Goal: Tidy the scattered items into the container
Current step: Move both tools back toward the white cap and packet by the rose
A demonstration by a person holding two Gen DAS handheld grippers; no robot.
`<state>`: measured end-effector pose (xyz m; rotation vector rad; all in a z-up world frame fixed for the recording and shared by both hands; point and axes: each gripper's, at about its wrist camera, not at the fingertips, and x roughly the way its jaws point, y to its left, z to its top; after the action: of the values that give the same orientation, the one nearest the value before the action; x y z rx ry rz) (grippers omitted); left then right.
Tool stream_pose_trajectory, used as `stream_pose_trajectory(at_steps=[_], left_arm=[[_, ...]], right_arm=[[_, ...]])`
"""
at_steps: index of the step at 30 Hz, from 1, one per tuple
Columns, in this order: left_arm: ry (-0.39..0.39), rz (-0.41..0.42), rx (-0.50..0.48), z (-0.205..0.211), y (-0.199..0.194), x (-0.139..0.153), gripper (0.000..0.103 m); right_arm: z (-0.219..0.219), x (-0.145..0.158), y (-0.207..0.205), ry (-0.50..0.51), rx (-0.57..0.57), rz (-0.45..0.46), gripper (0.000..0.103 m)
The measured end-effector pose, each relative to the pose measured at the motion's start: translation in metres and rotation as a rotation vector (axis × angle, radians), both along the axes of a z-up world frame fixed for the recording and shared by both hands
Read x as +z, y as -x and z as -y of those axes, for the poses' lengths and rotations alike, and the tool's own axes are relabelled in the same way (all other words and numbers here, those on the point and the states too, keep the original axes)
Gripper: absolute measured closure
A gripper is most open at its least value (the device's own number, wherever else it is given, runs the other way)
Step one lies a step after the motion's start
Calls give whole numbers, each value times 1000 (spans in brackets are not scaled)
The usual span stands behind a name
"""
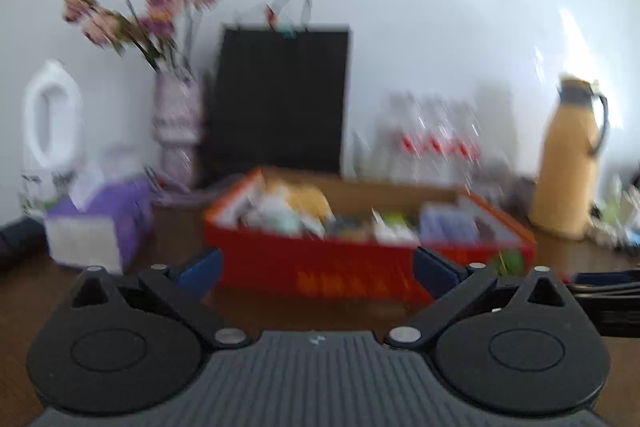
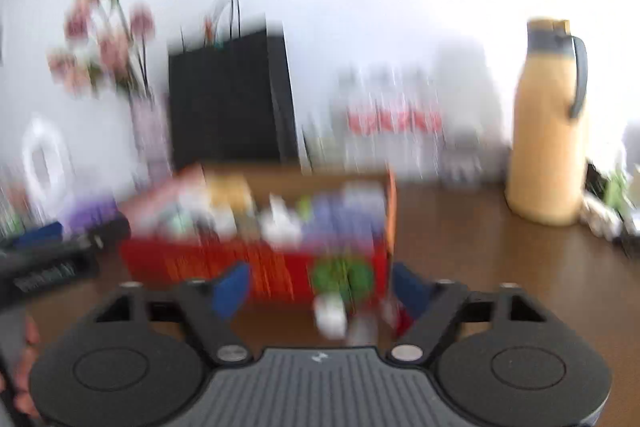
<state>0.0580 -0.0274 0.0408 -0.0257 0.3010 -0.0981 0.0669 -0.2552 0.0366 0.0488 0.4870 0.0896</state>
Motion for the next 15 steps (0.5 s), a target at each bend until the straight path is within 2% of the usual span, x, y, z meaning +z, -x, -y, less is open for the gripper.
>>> stream_pose_trajectory(at_steps=[1, 3, 6, 7, 8, 10, 12, 14, 15], left_arm=[[-40, -16, -29, 7, -1, -2, 0], [-89, -27, -72, 18, -3, -2, 1], [-89, -63, -134, 26, -8, -2, 6], [-88, -81, -152, 29, -11, -3, 12], [-90, -100, -171, 33, -14, -6, 17], [-98, -139, -211, 42, -23, -12, 36], [-110, -172, -249, 51, -31, -14, 41], [-114, -200, -286, 62, -39, -16, 41], [-113, -207, -309, 68, -42, -16, 40]], right_arm=[[-1, -8, -6, 6, 8, -40, 60], [1, -16, -20, 5, 8, -74, 61], [6, -22, -42, 11, -33, -104, 60], [8, -26, -49, 9, -38, -125, 59], [10, -31, -55, 2, -40, -149, 62], [13, -37, -61, 6, -56, -159, 66], [17, -38, -64, -2, -59, -156, 70], [28, -40, -62, -42, -71, -154, 86], [33, -40, -61, -58, -76, -154, 86]])
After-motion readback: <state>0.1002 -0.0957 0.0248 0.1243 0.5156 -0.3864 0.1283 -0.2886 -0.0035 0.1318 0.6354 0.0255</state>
